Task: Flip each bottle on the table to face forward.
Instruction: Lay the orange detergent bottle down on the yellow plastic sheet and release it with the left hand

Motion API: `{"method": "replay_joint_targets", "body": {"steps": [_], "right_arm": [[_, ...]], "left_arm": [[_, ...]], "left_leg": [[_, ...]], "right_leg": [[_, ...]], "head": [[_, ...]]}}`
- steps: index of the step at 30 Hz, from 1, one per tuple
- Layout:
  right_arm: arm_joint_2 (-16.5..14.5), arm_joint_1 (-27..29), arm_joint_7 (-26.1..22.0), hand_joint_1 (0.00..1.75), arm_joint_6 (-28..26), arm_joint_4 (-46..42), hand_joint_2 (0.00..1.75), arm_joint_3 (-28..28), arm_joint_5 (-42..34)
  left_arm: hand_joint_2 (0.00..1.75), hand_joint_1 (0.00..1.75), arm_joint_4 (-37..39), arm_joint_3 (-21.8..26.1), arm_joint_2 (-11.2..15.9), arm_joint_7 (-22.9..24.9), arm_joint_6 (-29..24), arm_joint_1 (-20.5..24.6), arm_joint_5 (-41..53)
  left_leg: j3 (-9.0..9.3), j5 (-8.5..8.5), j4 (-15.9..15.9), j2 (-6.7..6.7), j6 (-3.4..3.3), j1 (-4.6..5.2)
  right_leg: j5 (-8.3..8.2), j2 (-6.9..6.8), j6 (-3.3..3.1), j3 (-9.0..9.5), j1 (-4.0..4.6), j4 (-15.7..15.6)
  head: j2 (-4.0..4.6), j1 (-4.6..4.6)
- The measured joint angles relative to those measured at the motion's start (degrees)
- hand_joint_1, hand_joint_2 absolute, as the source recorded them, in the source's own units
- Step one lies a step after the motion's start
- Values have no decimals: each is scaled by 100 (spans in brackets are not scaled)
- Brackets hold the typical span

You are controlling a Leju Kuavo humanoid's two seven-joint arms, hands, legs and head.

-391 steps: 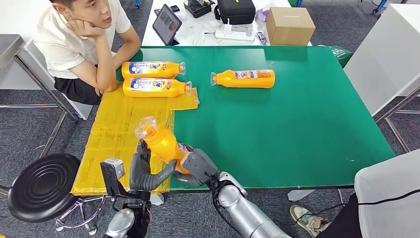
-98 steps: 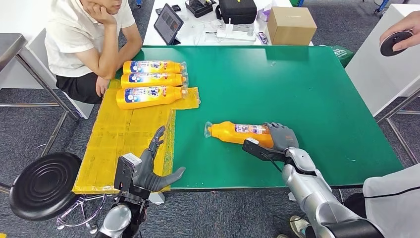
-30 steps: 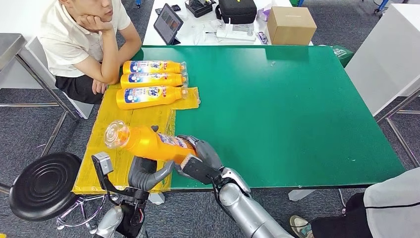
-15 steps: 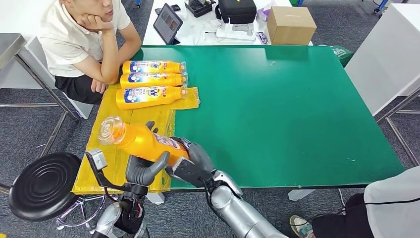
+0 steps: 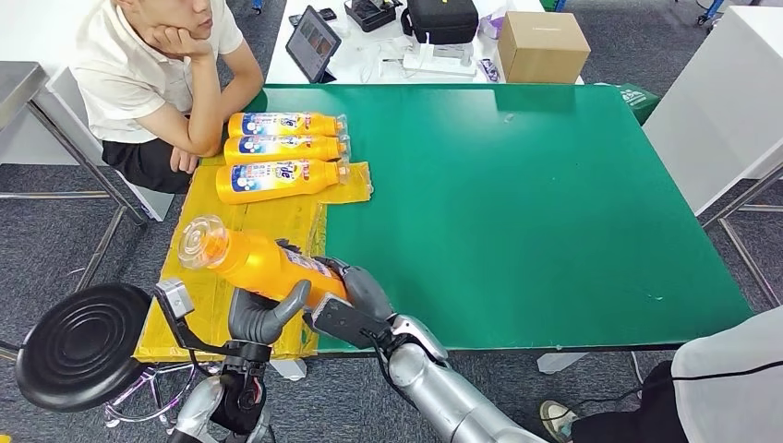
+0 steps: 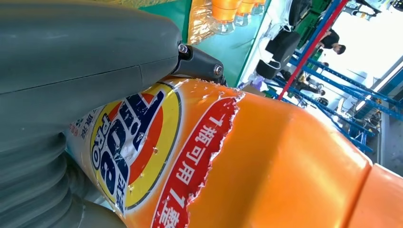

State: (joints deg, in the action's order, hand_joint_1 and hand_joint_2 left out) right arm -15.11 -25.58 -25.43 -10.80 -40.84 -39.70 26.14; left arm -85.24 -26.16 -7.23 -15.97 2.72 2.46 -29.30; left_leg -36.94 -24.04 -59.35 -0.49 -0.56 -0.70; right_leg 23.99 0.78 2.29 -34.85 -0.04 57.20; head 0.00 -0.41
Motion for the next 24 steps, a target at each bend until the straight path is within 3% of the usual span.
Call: {"method": "replay_joint_targets", "body": {"steps": [24], "right_arm": [[-5, -15, 5, 175, -1, 70, 175, -65, 9]], "left_arm": [[175, 175, 0, 28, 0, -1, -12, -21, 8]], "left_leg": [[0, 0, 0, 0, 0, 0]], "right_leg": [[0, 0, 0, 0, 0, 0]], "head": [[0, -1]]}}
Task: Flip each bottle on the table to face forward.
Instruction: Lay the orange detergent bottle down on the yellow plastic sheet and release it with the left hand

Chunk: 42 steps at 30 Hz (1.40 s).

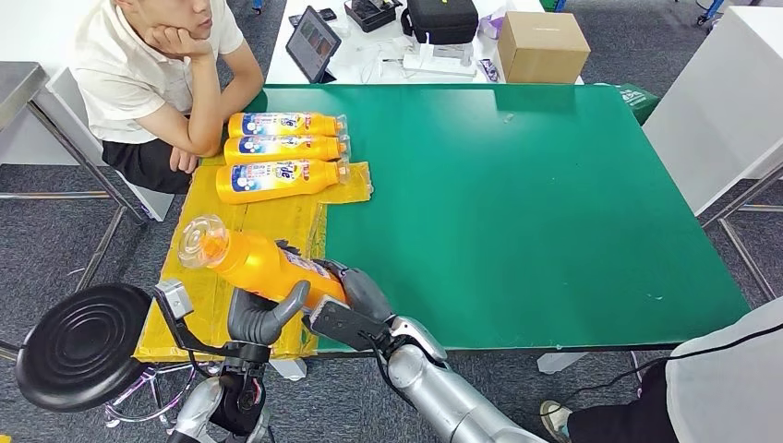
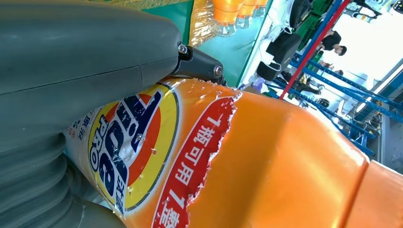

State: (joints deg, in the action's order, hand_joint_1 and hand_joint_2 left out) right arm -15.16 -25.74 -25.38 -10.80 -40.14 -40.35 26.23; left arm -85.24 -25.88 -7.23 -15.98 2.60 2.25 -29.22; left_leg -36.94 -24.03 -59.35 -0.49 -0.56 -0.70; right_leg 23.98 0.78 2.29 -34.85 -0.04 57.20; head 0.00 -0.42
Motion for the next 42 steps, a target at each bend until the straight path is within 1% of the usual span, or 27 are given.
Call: {"method": "replay_joint_targets", "body": {"steps": [14, 17, 18, 20, 21, 23, 25, 27, 31, 42], "right_arm": [[-1, 0, 0, 175, 0, 17, 175, -3, 0], [1, 3, 10, 44, -4, 21, 175, -6, 5], [6, 28, 46, 0, -33, 21, 175, -7, 11], [56, 226, 139, 0, -183, -37, 175, -2, 46], [108, 412, 164, 0, -288, -109, 175, 5, 76], [242, 858, 116, 0, -445, -286, 175, 38, 157], [351, 1202, 50, 0, -516, -429, 175, 89, 213], [408, 1376, 21, 0, -537, -554, 175, 133, 227], [465, 1517, 13, 0, -536, -739, 175, 183, 242], [512, 1620, -7, 0, -563, -917, 175, 246, 257]], "left_arm": [[175, 175, 0, 0, 0, 1, 0, -2, 0], [175, 175, -1, 0, 1, 2, -30, 2, 25], [175, 175, -8, 1, 14, 15, -126, 11, 110], [175, 175, -38, 54, 132, 76, -437, 56, 401], [175, 175, -54, 144, 242, 122, -515, 88, 554], [175, 175, -68, 507, 460, 206, -320, 147, 764], [175, 175, -74, 926, 573, 260, -15, 183, 901], [175, 175, -92, 1156, 600, 289, 112, 194, 970], [175, 175, -129, 1339, 603, 312, 153, 191, 1024], [175, 175, -166, 1485, 603, 313, 185, 189, 1000]], "left_leg": [[0, 0, 0, 0, 0, 0], [0, 0, 0, 0, 0, 0], [0, 0, 0, -1, 0, 0], [2, 0, 0, -4, 0, -2], [2, -1, 0, -5, 1, -3], [-1, -3, 0, -2, 3, -3], [-5, -4, 0, 2, 5, -6], [-6, -4, 1, 1, 6, -10], [-6, -4, 1, 1, 6, -8], [-6, -2, 1, 0, 4, -3]], "right_leg": [[0, 0, 0, 0, 0, 0], [0, 0, 0, -1, 0, 0], [0, 0, 0, 0, 0, 0], [2, -1, -2, 2, 1, 0], [3, -1, -2, 3, 1, 0], [3, 2, -3, 0, 2, 0], [3, 7, -4, -6, 2, 1], [5, 6, -6, -7, 3, 1], [4, 5, -6, -5, 3, 0], [2, 5, -4, -3, 1, 0]], "head": [[0, 0], [0, 1], [0, 1], [0, -2], [0, -4], [0, 1], [0, 3], [0, -1], [0, -1], [0, 0]]}}
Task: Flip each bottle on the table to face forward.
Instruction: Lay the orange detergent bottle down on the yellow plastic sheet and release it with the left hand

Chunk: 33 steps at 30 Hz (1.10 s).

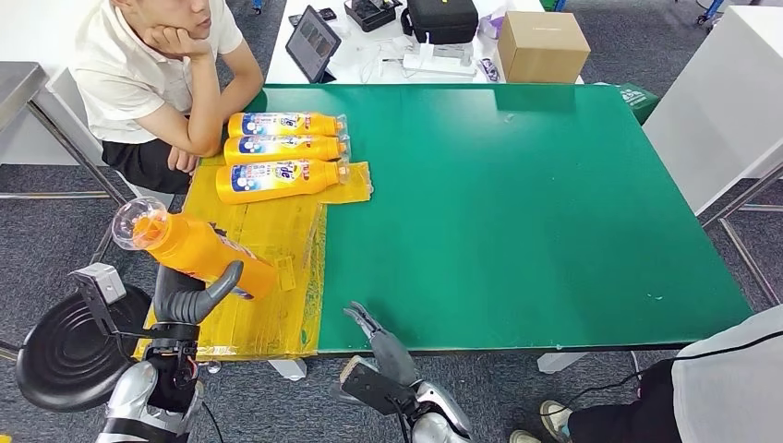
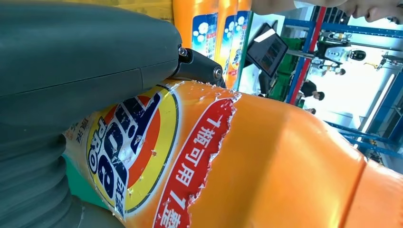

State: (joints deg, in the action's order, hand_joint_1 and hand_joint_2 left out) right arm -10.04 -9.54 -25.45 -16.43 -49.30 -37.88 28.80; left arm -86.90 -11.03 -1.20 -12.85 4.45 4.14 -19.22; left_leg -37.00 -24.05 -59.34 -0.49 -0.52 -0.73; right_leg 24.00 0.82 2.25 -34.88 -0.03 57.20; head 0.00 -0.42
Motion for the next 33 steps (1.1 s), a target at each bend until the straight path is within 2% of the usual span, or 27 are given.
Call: {"method": "replay_joint_targets", "body": {"steps": [4, 6, 8, 11, 14, 16, 20, 22, 25, 30, 33], "right_arm": [[-2, 28, -111, 0, -80, -34, 175, 80, 28], [-3, 37, -158, 0, -123, -45, 175, 115, 46], [-3, 53, -176, 0, -149, -72, 175, 151, 61], [-11, 69, -177, 0, -149, -133, 175, 181, 146], [-49, 69, -236, 0, -143, -234, 175, 183, 253], [-79, 82, -368, 0, -190, -378, 175, 193, 262], [-115, 175, -576, 0, -321, -887, 175, 250, 119], [-122, 236, -599, 0, -327, -1144, 175, 276, 38], [-123, 309, -608, 0, -320, -1413, 175, 306, -13], [-123, 395, -690, 0, -224, -1644, 175, 324, -97], [-124, 455, -768, 0, -162, -1753, 175, 324, -186]], "left_arm": [[175, 175, -45, 4, 0, -37, 80, -18, -151], [175, 175, -64, 1, 1, -130, -127, -10, 210], [175, 175, -69, -36, 20, -212, -621, 28, 1211], [175, 175, 16, -235, 98, -115, -1617, 193, 3640], [175, 175, 324, -553, 167, 205, -2045, 466, 5687], [175, 175, 613, -747, 187, 375, -1980, 630, 6383], [175, 164, 1303, -1023, 191, 682, -1792, 970, 7173], [175, 167, 1652, -1110, 202, 819, -1745, 1149, 7477], [175, 175, 2053, -1188, 221, 915, -1701, 1371, 7695], [175, 175, 2742, -1281, 230, 1084, -1468, 1807, 8056], [175, 175, 3318, -1316, 229, 1011, -1239, 2165, 8064]], "left_leg": [[0, 0, 0, 0, 0, 0], [0, 0, 0, 0, 0, 0], [0, 0, 0, -1, 0, 0], [0, 1, 0, -3, -1, 0], [1, 3, 0, -4, -2, 0], [2, 4, 0, -2, -1, 1], [2, 5, -1, 1, -1, 1], [1, 5, -1, 1, -1, 1], [1, 5, -1, 1, -1, 1], [1, 5, -1, -1, 0, 0], [1, 7, -1, 0, 1, 0]], "right_leg": [[0, 0, 0, -1, 0, 0], [1, 0, -1, -2, 0, 0], [1, -1, -1, -3, 0, 0], [1, -3, -1, -2, 0, 0], [-1, -4, 0, 1, 0, 0], [-3, -3, 0, 0, -1, 0], [-3, -3, 1, -2, -1, 0], [-3, -3, 1, -2, -1, 0], [-3, -3, 0, -3, -1, 0], [-2, -4, 0, -2, 0, 0], [-3, -4, 0, -1, -1, 0]], "head": [[0, -1], [0, -1], [0, -1], [0, -1], [0, -1], [0, -1], [0, -1], [0, 0], [0, -1], [0, -1], [0, 0]]}}
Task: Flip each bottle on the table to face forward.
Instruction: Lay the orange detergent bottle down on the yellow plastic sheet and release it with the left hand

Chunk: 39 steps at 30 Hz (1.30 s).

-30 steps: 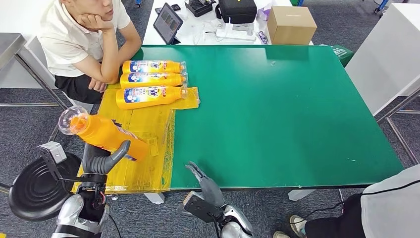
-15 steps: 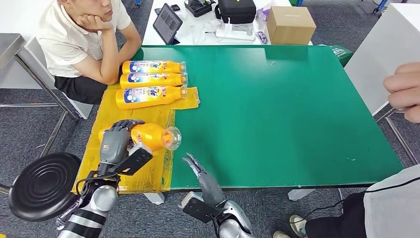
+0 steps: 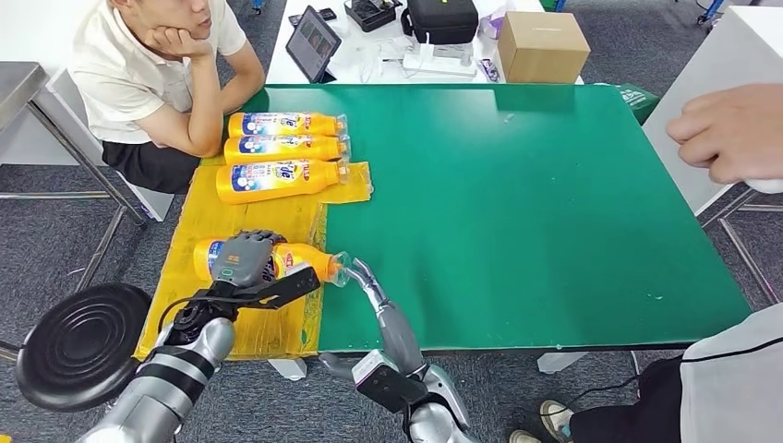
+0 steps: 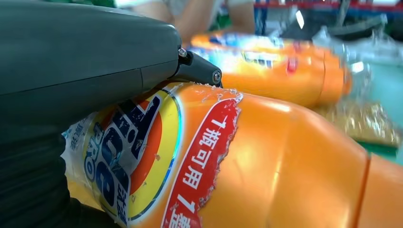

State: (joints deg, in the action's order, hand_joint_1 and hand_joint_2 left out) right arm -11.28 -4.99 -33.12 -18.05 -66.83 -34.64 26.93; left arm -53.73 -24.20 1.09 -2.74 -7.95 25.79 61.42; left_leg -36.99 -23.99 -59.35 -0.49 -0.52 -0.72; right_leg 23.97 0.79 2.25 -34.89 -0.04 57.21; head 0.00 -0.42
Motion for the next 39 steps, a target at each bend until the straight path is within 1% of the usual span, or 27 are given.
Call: {"method": "replay_joint_targets", "body": {"steps": [3, 8, 9, 10, 11, 12, 15, 16, 17, 20, 24, 26, 28, 30, 33, 35, 37, 39], "right_arm": [[0, 50, -38, 0, 79, -77, 175, -2, -72], [0, 122, -43, 0, 138, -101, 175, -4, -152], [0, 133, -43, 0, 147, -100, 175, -4, -167], [0, 140, -42, 0, 162, -99, 175, -4, -184], [-1, 145, -42, 0, 181, -98, 175, -3, -196], [-2, 148, -41, 0, 202, -94, 175, -3, -204], [-13, 154, -40, 0, 240, -61, 175, -4, -221], [-18, 154, -42, 0, 241, -42, 175, -4, -230], [-24, 154, -46, 0, 235, -18, 175, -5, -241], [-35, 154, -70, 0, 206, 60, 175, -7, -280], [-41, 154, -88, 0, 177, 145, 175, -15, -314], [-42, 153, -92, 0, 157, 181, 175, -15, -344], [-42, 148, -114, 0, 136, 223, 175, -16, -397], [-42, 137, -144, 0, 125, 273, 175, -24, -434], [-42, 126, -168, 0, 130, 336, 175, -57, -441], [-40, 126, -172, 0, 128, 363, 175, -73, -425], [-39, 129, -172, 0, 118, 381, 175, -77, -403], [-39, 131, -186, 0, 107, 391, 175, -77, -391]], "left_arm": [[175, 175, 533, -2, -26, -101, 147, 367, -95], [175, 175, 1317, -4, -192, 126, 400, 903, -131], [175, 171, 1438, -4, -239, 210, 378, 981, -135], [175, 165, 1548, -4, -292, 304, 346, 1055, -141], [175, 154, 1661, -3, -356, 406, 324, 1126, -161], [175, 127, 1773, 1, -425, 498, 325, 1194, -212], [175, 24, 2095, 86, -619, 588, 461, 1405, -598], [175, 7, 2195, 140, -668, 561, 537, 1474, -760], [175, 0, 2293, 198, -710, 520, 619, 1536, -905], [175, 0, 2522, 323, -789, 412, 798, 1631, -1132], [175, 0, 2698, 408, -863, 315, 906, 1642, -1249], [175, 0, 2733, 488, -893, 103, 1058, 1651, -1499], [175, 0, 2741, 549, -922, -208, 1251, 1653, -1742], [175, 0, 2731, 528, -963, -440, 1335, 1637, -1760], [175, 0, 2655, 349, -1039, -516, 1266, 1595, -1572], [175, 0, 2534, 190, -1073, -506, 1096, 1526, -1481], [175, 0, 2343, 51, -1084, -553, 869, 1418, -1518], [175, 0, 2086, -38, -1080, -763, 730, 1275, -1760]], "left_leg": [[1, 2, 0, -2, 1, 0], [6, 3, 0, -4, 0, 1], [7, 3, 0, -5, 0, 1], [8, 3, 0, -6, 0, 1], [9, 3, 0, -7, 0, 1], [9, 4, 0, -10, -1, 1], [10, 6, 0, -17, -4, 1], [12, 6, 0, -18, -4, 2], [14, 6, 0, -19, -4, 2], [16, 6, 0, -14, -4, 2], [17, 6, 0, -13, -4, 2], [17, 6, 0, -15, -4, 2], [18, 6, 0, -18, -4, 2], [18, 6, 0, -18, -4, 2], [17, 6, 0, -18, -5, 3], [16, 6, 0, -16, -5, 4], [15, 6, 0, -15, -5, 5], [14, 6, 0, -15, -5, 5]], "right_leg": [[0, 0, 0, 2, 0, 0], [-1, -1, 1, 10, -1, 0], [-1, -2, 1, 10, -1, 0], [-1, -2, 1, 11, -1, 0], [-1, -4, 1, 13, -1, 0], [-1, -6, 1, 15, 0, 0], [0, -14, 1, 24, -1, 0], [0, -15, 1, 27, -1, 0], [0, -15, 1, 29, -1, 0], [0, -14, 1, 31, -1, 0], [0, -14, 1, 30, -1, 0], [0, -15, 1, 31, -1, 0], [0, -15, 1, 31, 0, 0], [1, -15, 1, 31, 0, 0], [0, -15, 1, 31, -1, 0], [0, -14, 2, 30, -2, 0], [0, -14, 2, 30, -2, 0], [0, -14, 2, 29, -2, 0]], "head": [[0, 0], [0, -1], [0, 0], [0, 1], [0, 1], [0, 1], [0, 0], [0, 0], [0, 0], [0, 0], [0, 0], [0, 0], [0, 1], [0, 1], [0, 0], [0, 0], [0, 0], [0, 0]]}}
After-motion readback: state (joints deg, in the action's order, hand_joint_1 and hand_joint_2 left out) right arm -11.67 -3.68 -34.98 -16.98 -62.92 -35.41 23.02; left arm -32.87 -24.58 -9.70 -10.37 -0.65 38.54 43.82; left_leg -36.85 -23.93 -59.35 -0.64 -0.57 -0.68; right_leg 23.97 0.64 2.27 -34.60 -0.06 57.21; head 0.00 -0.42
